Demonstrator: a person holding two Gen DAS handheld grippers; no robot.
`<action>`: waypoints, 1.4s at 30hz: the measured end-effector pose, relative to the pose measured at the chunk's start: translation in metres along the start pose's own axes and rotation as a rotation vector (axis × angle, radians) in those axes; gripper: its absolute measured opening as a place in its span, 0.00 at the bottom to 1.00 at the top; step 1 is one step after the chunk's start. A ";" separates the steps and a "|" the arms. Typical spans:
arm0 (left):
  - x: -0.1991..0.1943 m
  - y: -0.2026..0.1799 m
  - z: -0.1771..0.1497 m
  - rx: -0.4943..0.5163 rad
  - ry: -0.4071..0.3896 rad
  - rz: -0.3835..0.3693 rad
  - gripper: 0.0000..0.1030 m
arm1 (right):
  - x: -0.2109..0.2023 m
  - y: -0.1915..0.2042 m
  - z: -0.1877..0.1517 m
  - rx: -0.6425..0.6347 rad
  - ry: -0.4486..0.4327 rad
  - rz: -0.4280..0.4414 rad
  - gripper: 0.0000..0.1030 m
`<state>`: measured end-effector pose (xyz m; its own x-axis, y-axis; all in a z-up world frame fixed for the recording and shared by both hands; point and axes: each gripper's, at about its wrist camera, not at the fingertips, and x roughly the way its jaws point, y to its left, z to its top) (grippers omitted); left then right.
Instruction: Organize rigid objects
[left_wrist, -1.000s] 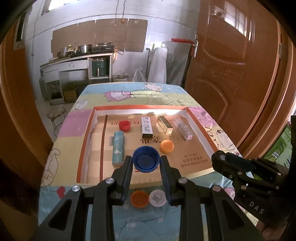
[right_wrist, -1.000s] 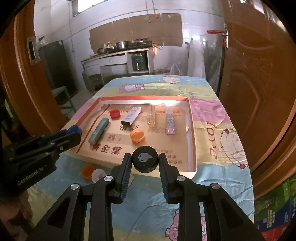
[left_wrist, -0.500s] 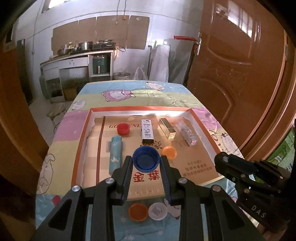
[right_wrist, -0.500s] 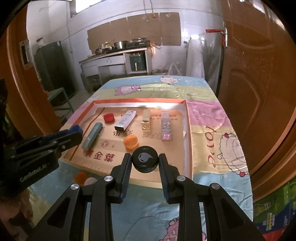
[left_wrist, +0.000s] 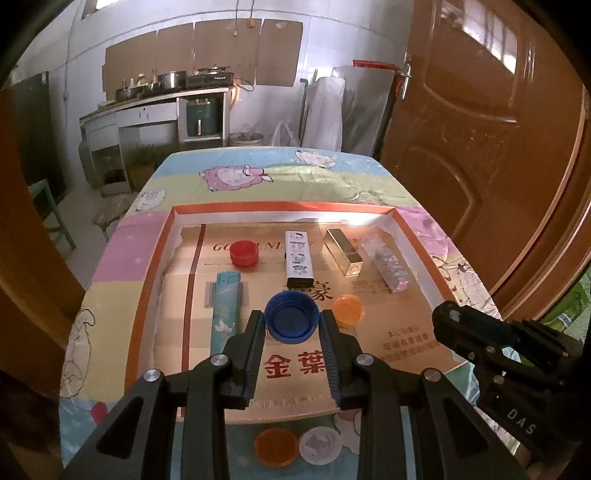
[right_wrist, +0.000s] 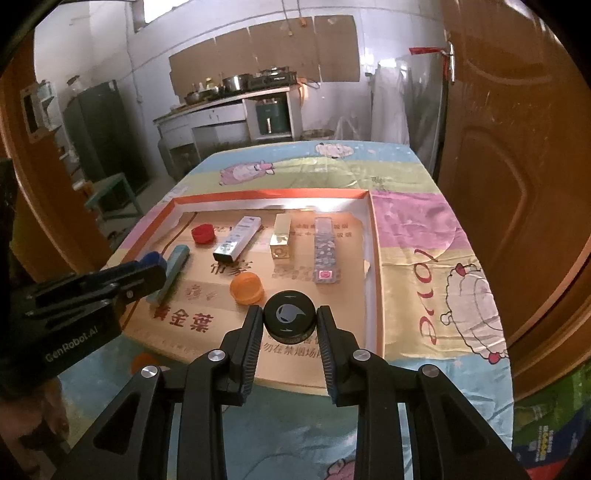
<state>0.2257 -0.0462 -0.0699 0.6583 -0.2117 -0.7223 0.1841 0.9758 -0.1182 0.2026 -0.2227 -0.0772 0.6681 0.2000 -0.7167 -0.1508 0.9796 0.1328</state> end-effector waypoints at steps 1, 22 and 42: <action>0.001 0.000 -0.001 0.001 0.003 0.001 0.30 | 0.003 -0.001 0.001 0.002 0.004 0.002 0.30; 0.041 0.003 0.005 0.009 0.065 0.020 0.30 | 0.043 -0.007 0.008 -0.005 0.056 0.009 0.30; 0.058 0.004 0.007 0.014 0.097 0.024 0.30 | 0.062 -0.003 0.011 -0.026 0.090 0.006 0.30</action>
<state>0.2698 -0.0553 -0.1073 0.5894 -0.1813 -0.7873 0.1797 0.9795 -0.0911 0.2526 -0.2133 -0.1141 0.5989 0.2023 -0.7749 -0.1741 0.9773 0.1206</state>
